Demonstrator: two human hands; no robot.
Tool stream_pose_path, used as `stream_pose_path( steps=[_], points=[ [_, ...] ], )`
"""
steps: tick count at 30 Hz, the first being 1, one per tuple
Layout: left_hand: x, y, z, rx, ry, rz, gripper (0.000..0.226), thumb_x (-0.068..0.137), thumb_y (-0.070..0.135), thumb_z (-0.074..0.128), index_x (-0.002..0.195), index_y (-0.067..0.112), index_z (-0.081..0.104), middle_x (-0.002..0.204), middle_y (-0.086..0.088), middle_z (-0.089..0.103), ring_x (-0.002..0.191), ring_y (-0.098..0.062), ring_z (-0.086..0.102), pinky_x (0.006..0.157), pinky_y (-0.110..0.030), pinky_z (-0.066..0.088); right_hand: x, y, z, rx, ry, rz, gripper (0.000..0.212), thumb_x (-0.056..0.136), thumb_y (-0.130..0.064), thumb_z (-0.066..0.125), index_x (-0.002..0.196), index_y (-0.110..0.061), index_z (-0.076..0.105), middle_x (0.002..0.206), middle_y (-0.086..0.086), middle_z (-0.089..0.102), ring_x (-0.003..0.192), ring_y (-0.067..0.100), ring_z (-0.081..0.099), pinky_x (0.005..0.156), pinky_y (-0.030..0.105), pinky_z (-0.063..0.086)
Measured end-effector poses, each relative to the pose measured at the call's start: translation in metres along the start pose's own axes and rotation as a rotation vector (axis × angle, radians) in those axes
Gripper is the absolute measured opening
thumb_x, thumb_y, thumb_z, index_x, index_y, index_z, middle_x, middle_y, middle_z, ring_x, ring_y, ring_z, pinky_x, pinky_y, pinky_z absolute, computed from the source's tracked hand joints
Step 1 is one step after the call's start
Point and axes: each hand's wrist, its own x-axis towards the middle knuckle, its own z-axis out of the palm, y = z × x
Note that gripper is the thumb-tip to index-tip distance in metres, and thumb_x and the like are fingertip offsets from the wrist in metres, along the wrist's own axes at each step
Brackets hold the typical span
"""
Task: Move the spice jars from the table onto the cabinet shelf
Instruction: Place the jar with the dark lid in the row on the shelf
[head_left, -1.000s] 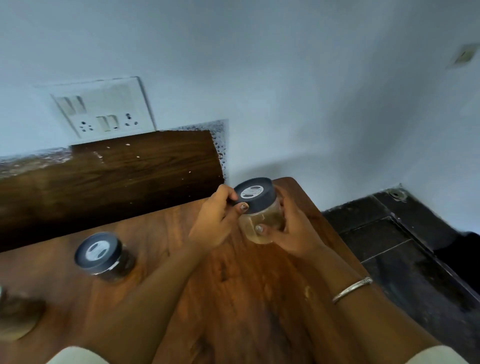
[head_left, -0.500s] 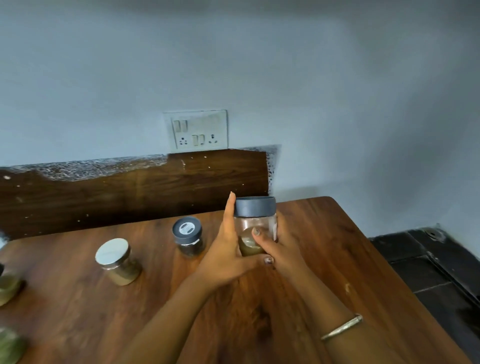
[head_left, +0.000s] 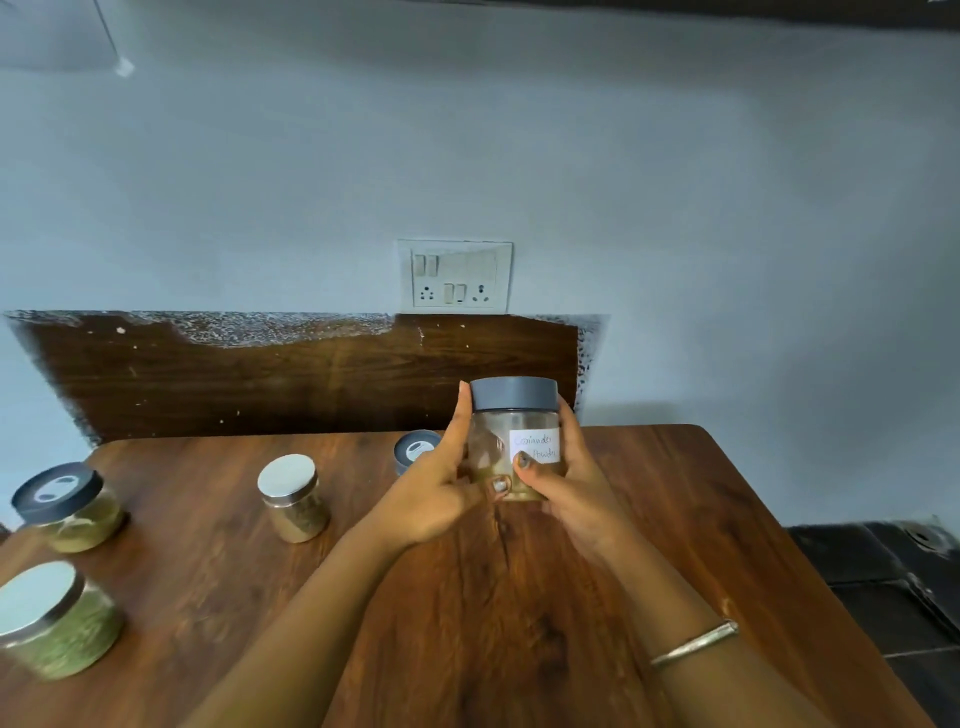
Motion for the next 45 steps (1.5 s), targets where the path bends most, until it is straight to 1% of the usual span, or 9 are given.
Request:
stream_pose_path(
  steps=[4, 8, 15, 19, 23, 26, 31, 37, 45],
  points=[
    [-0.005, 0.003, -0.003, -0.040, -0.078, -0.031, 0.113, 0.085, -0.004, 0.060, 0.137, 0.034, -0.033, 0.137, 0.013, 0.028, 0.096, 0.023, 0.053, 0.077, -0.004, 0.045, -0.003, -0.003, 0.001, -0.082, -0.122, 0.004, 0.121, 0.056, -0.024, 0.086, 0.147, -0.043, 0.009, 0.140, -0.002, 0.043, 0.125, 0.019, 0.051, 0.096, 0.041, 0.050],
    [-0.007, 0.000, -0.003, -0.080, -0.045, -0.011, 0.116, 0.083, -0.004, 0.063, 0.136, 0.035, -0.033, 0.144, 0.006, 0.029, 0.106, 0.011, 0.053, 0.079, -0.006, 0.046, -0.008, -0.008, 0.003, -0.109, -0.197, -0.018, 0.113, 0.068, -0.007, 0.068, 0.150, -0.036, -0.003, 0.143, -0.004, 0.036, 0.124, 0.010, 0.049, 0.089, 0.024, 0.051],
    [-0.010, -0.009, -0.010, -0.119, -0.079, 0.015, 0.110, 0.083, -0.001, 0.062, 0.141, 0.037, -0.024, 0.144, 0.015, 0.023, 0.123, 0.006, 0.040, 0.094, -0.011, 0.042, -0.011, -0.019, -0.005, -0.263, -0.218, 0.033, 0.122, 0.064, -0.012, 0.079, 0.148, -0.043, -0.004, 0.133, -0.012, 0.043, 0.111, 0.020, 0.060, 0.072, 0.034, 0.058],
    [-0.010, -0.013, -0.012, -0.136, -0.096, 0.020, 0.110, 0.081, 0.003, 0.063, 0.141, 0.038, -0.023, 0.149, 0.013, 0.019, 0.133, -0.005, 0.034, 0.102, -0.015, 0.039, -0.014, -0.032, -0.006, -0.547, -0.236, 0.078, 0.126, 0.065, -0.041, 0.076, 0.142, -0.047, -0.023, 0.116, -0.031, 0.043, 0.093, 0.026, 0.070, 0.066, 0.035, 0.059],
    [-0.009, -0.012, -0.013, -0.093, -0.112, 0.007, 0.113, 0.078, 0.011, 0.065, 0.142, 0.036, -0.025, 0.146, 0.017, 0.020, 0.132, -0.002, 0.034, 0.102, -0.011, 0.037, -0.015, -0.036, -0.005, -0.670, -0.199, 0.077, 0.124, 0.065, -0.050, 0.070, 0.141, -0.046, -0.027, 0.136, -0.010, 0.046, 0.079, 0.017, 0.072, 0.066, 0.027, 0.058],
    [-0.009, -0.010, -0.015, 0.001, -0.114, -0.014, 0.112, 0.082, 0.008, 0.065, 0.142, 0.034, -0.026, 0.142, 0.020, 0.026, 0.123, 0.003, 0.040, 0.099, -0.009, 0.039, -0.015, -0.037, -0.003, -0.720, -0.203, 0.069, 0.124, 0.065, -0.054, 0.067, 0.141, -0.042, -0.029, 0.148, -0.006, 0.039, 0.086, 0.007, 0.068, 0.070, 0.020, 0.055],
    [-0.009, 0.003, -0.025, 0.369, -0.013, 0.012, 0.117, 0.077, 0.029, 0.073, 0.144, 0.031, -0.023, 0.125, 0.006, 0.056, 0.102, -0.003, 0.058, 0.086, -0.014, 0.048, -0.013, -0.040, -0.003, -0.802, -0.197, 0.039, 0.126, 0.063, -0.060, 0.067, 0.139, -0.044, -0.032, 0.149, -0.006, 0.040, 0.122, 0.010, 0.053, 0.104, 0.030, 0.043],
    [-0.003, 0.031, -0.040, 0.585, 0.074, 0.034, 0.121, 0.071, 0.035, 0.078, 0.147, 0.026, -0.016, 0.084, 0.020, 0.058, 0.075, -0.002, 0.062, 0.068, -0.010, 0.047, 0.000, -0.061, 0.000, -0.851, -0.204, 0.017, 0.128, 0.063, -0.057, 0.070, 0.137, -0.045, -0.034, 0.130, -0.006, 0.061, 0.095, 0.000, 0.063, 0.089, 0.017, 0.045],
    [0.019, 0.091, -0.079, 0.873, 0.187, 0.200, 0.114, 0.079, 0.043, 0.069, 0.147, 0.019, -0.020, 0.104, -0.005, 0.066, 0.083, -0.013, 0.062, 0.079, -0.032, 0.053, 0.041, -0.132, 0.018, -0.956, -0.162, -0.212, 0.119, 0.074, -0.045, 0.072, 0.129, -0.058, -0.033, 0.146, 0.002, 0.045, 0.117, 0.018, 0.058, 0.102, 0.038, 0.046]
  ],
)
